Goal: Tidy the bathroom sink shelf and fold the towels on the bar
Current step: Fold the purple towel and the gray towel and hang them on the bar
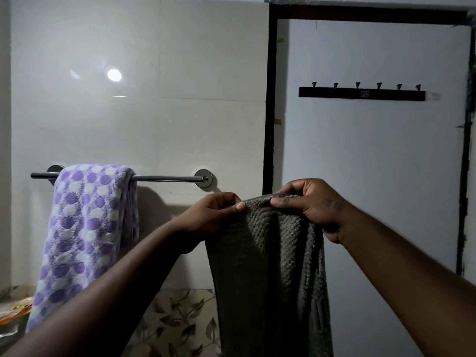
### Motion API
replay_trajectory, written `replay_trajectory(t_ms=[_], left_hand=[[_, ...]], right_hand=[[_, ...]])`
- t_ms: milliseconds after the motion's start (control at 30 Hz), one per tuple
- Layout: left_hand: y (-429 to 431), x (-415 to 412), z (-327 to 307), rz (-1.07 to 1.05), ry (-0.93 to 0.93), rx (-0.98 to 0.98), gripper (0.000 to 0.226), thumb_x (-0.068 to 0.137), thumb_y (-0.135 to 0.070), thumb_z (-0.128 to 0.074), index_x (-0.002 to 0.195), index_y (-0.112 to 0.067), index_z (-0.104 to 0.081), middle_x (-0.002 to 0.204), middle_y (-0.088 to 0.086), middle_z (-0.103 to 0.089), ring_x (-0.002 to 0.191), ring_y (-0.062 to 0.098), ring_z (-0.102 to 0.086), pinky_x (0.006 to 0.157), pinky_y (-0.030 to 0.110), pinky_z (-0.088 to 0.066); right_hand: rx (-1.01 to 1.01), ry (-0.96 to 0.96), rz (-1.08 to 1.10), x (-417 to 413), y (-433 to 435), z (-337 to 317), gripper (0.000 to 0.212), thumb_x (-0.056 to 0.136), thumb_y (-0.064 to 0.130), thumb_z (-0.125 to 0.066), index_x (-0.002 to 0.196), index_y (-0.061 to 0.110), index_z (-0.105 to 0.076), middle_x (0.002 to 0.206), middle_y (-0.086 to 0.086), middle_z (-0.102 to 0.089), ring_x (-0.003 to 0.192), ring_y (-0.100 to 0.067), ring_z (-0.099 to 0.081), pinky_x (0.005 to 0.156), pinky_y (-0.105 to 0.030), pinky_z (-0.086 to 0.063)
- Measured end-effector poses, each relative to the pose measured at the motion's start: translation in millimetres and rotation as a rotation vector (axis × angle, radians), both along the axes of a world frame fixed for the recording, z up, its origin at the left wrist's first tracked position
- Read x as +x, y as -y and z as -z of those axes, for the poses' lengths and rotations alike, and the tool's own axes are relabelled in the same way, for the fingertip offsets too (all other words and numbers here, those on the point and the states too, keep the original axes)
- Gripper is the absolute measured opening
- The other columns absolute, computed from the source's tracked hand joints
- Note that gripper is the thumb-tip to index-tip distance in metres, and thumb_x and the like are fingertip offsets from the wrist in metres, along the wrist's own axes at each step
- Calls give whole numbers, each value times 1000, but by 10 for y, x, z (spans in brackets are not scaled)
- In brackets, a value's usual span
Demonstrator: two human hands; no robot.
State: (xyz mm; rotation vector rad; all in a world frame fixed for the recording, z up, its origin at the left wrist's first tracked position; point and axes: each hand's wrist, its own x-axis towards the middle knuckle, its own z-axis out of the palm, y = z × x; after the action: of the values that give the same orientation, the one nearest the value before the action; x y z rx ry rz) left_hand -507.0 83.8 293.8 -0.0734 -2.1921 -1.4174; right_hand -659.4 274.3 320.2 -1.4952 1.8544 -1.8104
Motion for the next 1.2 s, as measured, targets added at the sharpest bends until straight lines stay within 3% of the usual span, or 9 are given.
replay_trajectory(t_ms=[200, 400, 500, 600, 700, 833, 933, 1067, 1200], left_hand=[[68, -40, -233, -220, -241, 22, 25, 100, -18, -64, 76, -18, -72, 64, -3, -63, 56, 9, -54, 48, 19, -43], [349, 1, -347, -654, -329, -65, 16, 89, -25, -65, 75, -20, -71, 53, -10, -59, 56, 18, -52, 59, 33, -39], [219, -38, -223, -457, -190, -87, 9, 87, -32, -72, 87, -24, -76, 68, -4, -71, 64, 18, -61, 64, 33, -45], [-68, -173, -73, -181, -18, -162, 38, 83, -55, -77, 112, -30, -74, 78, -3, -75, 62, 10, -59, 55, 22, -43], [-233, -298, -20, -210, -1, -325, 32, 92, -49, -70, 84, -18, -68, 58, -13, -57, 47, 2, -43, 44, 17, -32], [-232, -286, -59, -352, -123, -400, 46, 97, -49, -63, 65, -19, -51, 52, -10, -38, 48, 9, -31, 49, 29, -25], [-184, -243, -132, -476, -309, -333, 47, 99, -44, -60, 62, -19, -45, 49, -9, -36, 47, 5, -31, 48, 28, -26], [69, -180, -237, -657, -407, -136, 42, 99, -33, -62, 69, -5, -53, 62, -2, -50, 58, 13, -44, 60, 32, -34], [-29, -235, -58, -263, -266, 45, 22, 94, -15, -70, 77, -12, -57, 94, 2, -81, 81, 17, -68, 66, 28, -52]], right_hand=[[148, 142, -142, -59, 21, 173, 24, 70, 33, -88, 79, 14, -77, 84, -9, -76, 74, -17, -71, 65, -26, -58], [20, 503, -313, -235, -85, 532, 38, 94, 22, -66, 117, -8, -66, 116, -30, -69, 98, -33, -69, 93, -41, -57], [-41, 320, -77, -169, 18, 478, 9, 88, 18, -74, 86, 9, -73, 94, -17, -74, 81, -22, -71, 83, -34, -57], [-38, 177, -52, 0, 182, 393, 7, 85, 19, -79, 83, 12, -77, 87, -12, -77, 76, -17, -75, 68, -24, -60], [-87, 158, -63, 62, 268, 309, 9, 88, 11, -75, 81, 15, -79, 92, -4, -81, 86, -11, -77, 74, -19, -60], [11, 276, -160, 18, 193, 313, 23, 94, 26, -70, 105, 6, -76, 114, -15, -77, 109, -26, -73, 103, -44, -55], [135, 421, -320, 20, 92, 486, 44, 97, 35, -66, 125, 2, -68, 126, -21, -71, 118, -33, -69, 95, -40, -59], [73, 462, -230, -38, 42, 734, 45, 90, 33, -70, 115, -4, -69, 113, -22, -74, 103, -29, -72, 96, -41, -56], [-58, 374, -58, 32, 141, 625, 23, 82, 28, -78, 90, 7, -70, 99, -25, -73, 93, -32, -71, 95, -47, -56]])
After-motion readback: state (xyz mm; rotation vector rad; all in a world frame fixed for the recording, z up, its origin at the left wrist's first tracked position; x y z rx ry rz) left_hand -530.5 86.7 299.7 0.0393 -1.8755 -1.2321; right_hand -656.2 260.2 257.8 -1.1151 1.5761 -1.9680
